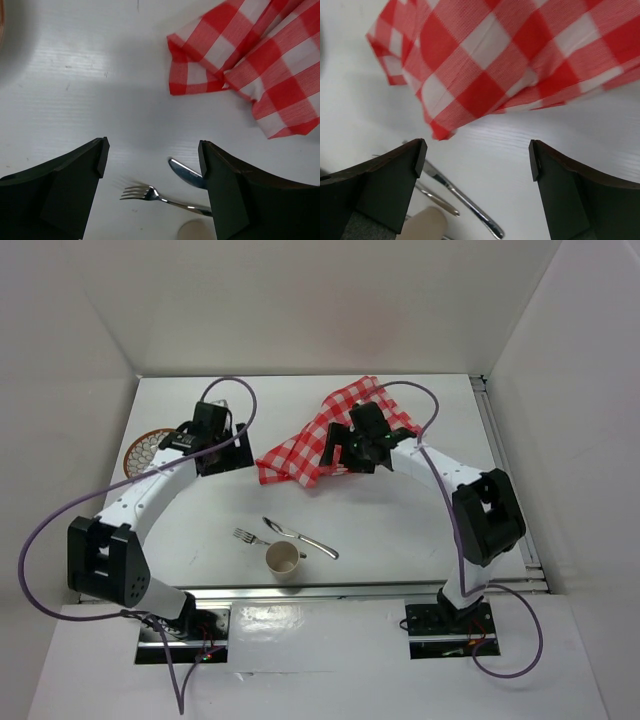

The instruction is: Set the dinner table for one person

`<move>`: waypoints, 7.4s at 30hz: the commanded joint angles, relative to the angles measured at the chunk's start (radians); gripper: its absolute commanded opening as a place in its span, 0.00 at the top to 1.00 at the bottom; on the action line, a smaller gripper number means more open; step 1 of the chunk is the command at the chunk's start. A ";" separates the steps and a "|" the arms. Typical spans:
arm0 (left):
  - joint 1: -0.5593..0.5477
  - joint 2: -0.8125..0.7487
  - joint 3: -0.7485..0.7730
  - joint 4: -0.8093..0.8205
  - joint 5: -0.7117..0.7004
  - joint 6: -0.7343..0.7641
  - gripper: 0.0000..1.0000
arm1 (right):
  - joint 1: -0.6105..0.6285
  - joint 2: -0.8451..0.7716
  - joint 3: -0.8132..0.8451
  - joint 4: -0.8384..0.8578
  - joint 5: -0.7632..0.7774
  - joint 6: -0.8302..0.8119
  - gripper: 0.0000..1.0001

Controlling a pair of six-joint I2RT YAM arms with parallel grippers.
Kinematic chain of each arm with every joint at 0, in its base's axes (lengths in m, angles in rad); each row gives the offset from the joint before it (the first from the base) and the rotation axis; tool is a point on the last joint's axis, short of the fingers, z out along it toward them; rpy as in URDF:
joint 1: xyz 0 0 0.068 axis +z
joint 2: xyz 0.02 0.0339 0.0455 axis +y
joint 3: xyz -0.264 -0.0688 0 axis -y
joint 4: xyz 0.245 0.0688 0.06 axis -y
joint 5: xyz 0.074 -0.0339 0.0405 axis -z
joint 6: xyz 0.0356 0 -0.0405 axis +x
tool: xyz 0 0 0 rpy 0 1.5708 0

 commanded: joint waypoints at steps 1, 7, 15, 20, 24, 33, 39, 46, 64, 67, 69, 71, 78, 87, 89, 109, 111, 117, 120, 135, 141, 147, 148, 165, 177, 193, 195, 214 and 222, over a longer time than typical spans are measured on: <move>0.036 0.007 -0.049 0.014 0.220 -0.039 0.10 | 0.021 -0.044 -0.086 0.144 -0.135 0.111 0.06; 0.075 0.027 -0.069 0.036 0.270 -0.048 0.13 | 0.116 0.015 -0.122 0.283 -0.130 0.202 0.12; 0.106 0.027 -0.079 0.036 0.280 -0.048 0.13 | 0.147 0.130 -0.113 0.454 -0.061 0.292 0.30; 0.117 0.027 -0.079 0.027 0.315 -0.039 0.13 | 0.147 0.207 0.033 0.386 0.029 0.260 0.57; 0.126 0.027 -0.069 0.027 0.324 -0.028 0.13 | 0.138 0.207 0.126 0.303 0.077 0.219 0.99; 0.175 0.116 0.091 0.018 0.419 -0.037 0.13 | -0.039 0.164 0.564 0.142 -0.092 -0.014 1.00; 0.217 0.127 0.201 0.017 0.539 -0.057 0.13 | -0.164 -0.059 0.450 0.066 -0.166 -0.112 1.00; 0.226 0.104 0.049 0.079 0.668 -0.096 0.11 | -0.250 -0.571 -0.225 0.085 -0.089 -0.159 1.00; 0.065 0.671 0.581 -0.131 0.447 -0.212 0.11 | -0.288 -0.868 -0.466 -0.220 0.098 0.018 0.37; 0.037 0.754 0.671 -0.166 0.367 -0.252 0.12 | -0.288 -0.886 -0.407 -0.303 0.138 0.029 0.39; 0.024 0.785 0.707 -0.167 0.321 -0.252 0.12 | -0.288 -0.899 -0.355 -0.357 0.147 0.029 0.41; 0.011 0.838 0.771 -0.167 0.275 -0.275 0.12 | -0.288 -0.911 -0.329 -0.378 0.147 0.029 0.42; -0.012 1.001 0.921 -0.173 0.206 -0.309 0.14 | -0.288 -0.943 -0.347 -0.431 0.059 0.113 0.39; -0.021 1.121 1.021 -0.062 0.333 -0.350 0.62 | -0.297 -1.014 -0.536 -0.464 -0.060 0.246 0.31; -0.021 1.110 1.012 -0.018 0.356 -0.350 0.90 | -0.297 -1.023 -0.570 -0.464 -0.060 0.265 0.28; 0.056 0.581 0.643 -0.006 0.286 -0.211 1.00 | -0.297 -0.723 -0.724 -0.069 -0.086 0.390 0.11; 0.056 0.499 0.532 -0.006 0.243 -0.211 1.00 | -0.297 -0.808 -0.828 0.007 -0.118 0.465 0.14; 0.065 0.365 0.299 0.047 0.241 -0.211 1.00 | -0.297 -0.939 -1.051 0.244 -0.216 0.555 0.14; 0.065 0.353 0.288 0.034 0.241 -0.202 1.00 | -0.288 -0.848 -1.061 0.341 -0.207 0.491 0.14; 0.135 0.375 0.528 0.022 0.275 -0.192 1.00 | -0.395 -0.311 -0.374 0.384 -0.070 0.210 1.00; 0.239 0.384 0.920 -0.036 0.315 -0.215 1.00 | -0.462 -0.140 0.278 0.283 -0.176 -0.024 1.00; 0.296 0.101 0.491 0.109 0.346 -0.234 1.00 | -0.471 -0.306 0.031 0.321 -0.241 -0.045 1.00; 0.309 0.062 0.416 0.125 0.346 -0.234 1.00 | -0.471 -0.373 -0.026 0.321 -0.241 -0.045 1.00; 0.319 0.030 -0.010 -0.004 0.303 -0.211 0.06 | -0.471 -0.512 -0.464 -0.104 -0.049 0.064 0.24; 0.208 0.222 -0.034 -0.001 0.352 -0.182 0.17 | -0.544 -0.575 -0.786 0.303 -0.409 0.467 0.50; 0.175 0.495 -0.022 0.094 0.350 -0.254 0.47 | -0.586 -0.597 -0.935 0.571 -0.454 0.705 0.17; 0.175 0.506 0.015 0.071 0.341 -0.263 1.00 | -0.586 -0.577 -0.935 0.594 -0.442 0.729 0.17; 0.175 0.356 0.087 -0.009 0.257 -0.274 1.00 | -0.586 -0.313 -0.814 0.763 -0.249 0.771 0.42; 0.244 0.336 0.355 -0.116 0.269 -0.255 1.00 | -0.586 -0.233 -0.316 0.476 -0.129 0.520 1.00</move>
